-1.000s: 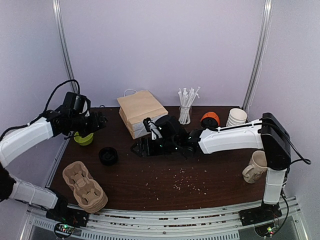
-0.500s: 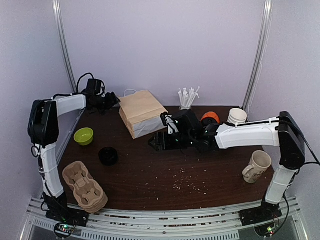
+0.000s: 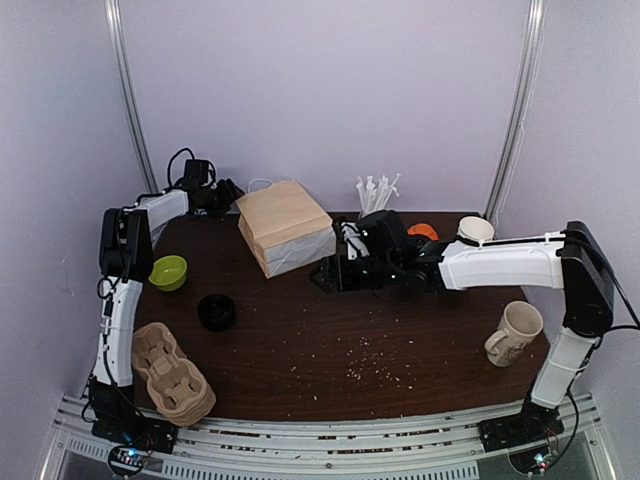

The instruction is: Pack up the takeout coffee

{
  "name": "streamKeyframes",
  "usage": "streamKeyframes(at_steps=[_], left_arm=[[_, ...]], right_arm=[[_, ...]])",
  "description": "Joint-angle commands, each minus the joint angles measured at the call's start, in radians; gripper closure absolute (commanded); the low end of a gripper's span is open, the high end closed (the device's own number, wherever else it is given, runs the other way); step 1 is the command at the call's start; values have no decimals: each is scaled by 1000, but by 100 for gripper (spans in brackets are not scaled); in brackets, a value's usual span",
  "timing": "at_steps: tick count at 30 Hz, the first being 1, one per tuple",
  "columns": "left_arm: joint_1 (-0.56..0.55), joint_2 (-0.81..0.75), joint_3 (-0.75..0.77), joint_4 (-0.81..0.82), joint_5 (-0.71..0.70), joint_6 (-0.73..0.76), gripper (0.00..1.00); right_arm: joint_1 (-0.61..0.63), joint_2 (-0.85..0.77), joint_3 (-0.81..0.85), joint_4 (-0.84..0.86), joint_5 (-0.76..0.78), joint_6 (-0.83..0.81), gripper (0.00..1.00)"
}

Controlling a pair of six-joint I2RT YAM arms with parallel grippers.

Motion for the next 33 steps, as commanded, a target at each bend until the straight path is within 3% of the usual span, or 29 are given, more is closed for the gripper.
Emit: streamKeyframes(at_steps=[1,9,17,20,33], left_arm=[[-5,17,32,52,53,-19,36],[-9,10,1,86,72,-16,72],[-7,-62,-90,151,87,-12,95],[-7,-111,-130,166,87,-5,100],[-41,-484,-459,308,117,85,100]], right_arm=[[-24,-45,-8,-13,-3,-14,25],[-39,-48,-36,7,-11,-2,30],[-38,-62,-42,2,0,-10,34],[-39,-73,-34,-7,9,-15,34],[-40,-194,20,-96,96,-52,34]])
